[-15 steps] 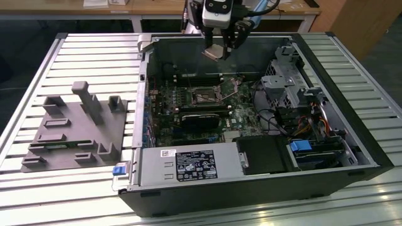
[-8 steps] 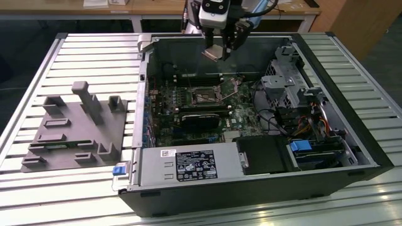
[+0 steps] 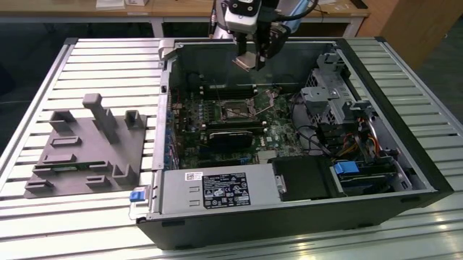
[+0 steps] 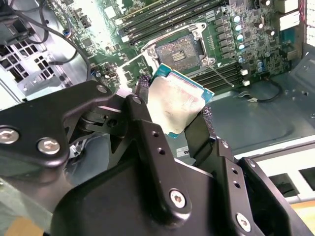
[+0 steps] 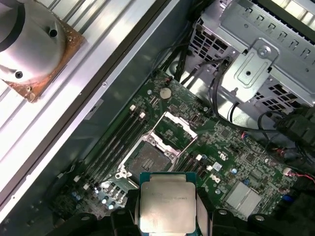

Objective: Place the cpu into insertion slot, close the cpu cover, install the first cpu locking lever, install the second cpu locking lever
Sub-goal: 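Place the cpu into insertion slot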

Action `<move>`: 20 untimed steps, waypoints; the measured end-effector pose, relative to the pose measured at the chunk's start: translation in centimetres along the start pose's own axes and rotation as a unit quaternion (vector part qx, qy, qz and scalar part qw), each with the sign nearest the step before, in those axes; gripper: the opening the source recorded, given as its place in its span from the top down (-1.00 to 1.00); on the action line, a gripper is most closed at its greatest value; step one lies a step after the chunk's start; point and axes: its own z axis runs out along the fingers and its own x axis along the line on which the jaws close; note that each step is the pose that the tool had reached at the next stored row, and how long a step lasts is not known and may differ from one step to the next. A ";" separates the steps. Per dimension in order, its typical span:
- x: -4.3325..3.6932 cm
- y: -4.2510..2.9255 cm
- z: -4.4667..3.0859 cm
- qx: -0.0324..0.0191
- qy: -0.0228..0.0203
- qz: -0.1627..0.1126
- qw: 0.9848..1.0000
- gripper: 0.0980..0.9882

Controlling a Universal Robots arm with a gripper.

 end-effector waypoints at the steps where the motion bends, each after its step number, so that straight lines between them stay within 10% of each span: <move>1: 0.00 -0.01 0.01 0.000 0.000 0.004 1.000 0.00; 20: 0.10 -0.16 0.26 -0.001 -0.006 0.072 0.997 0.00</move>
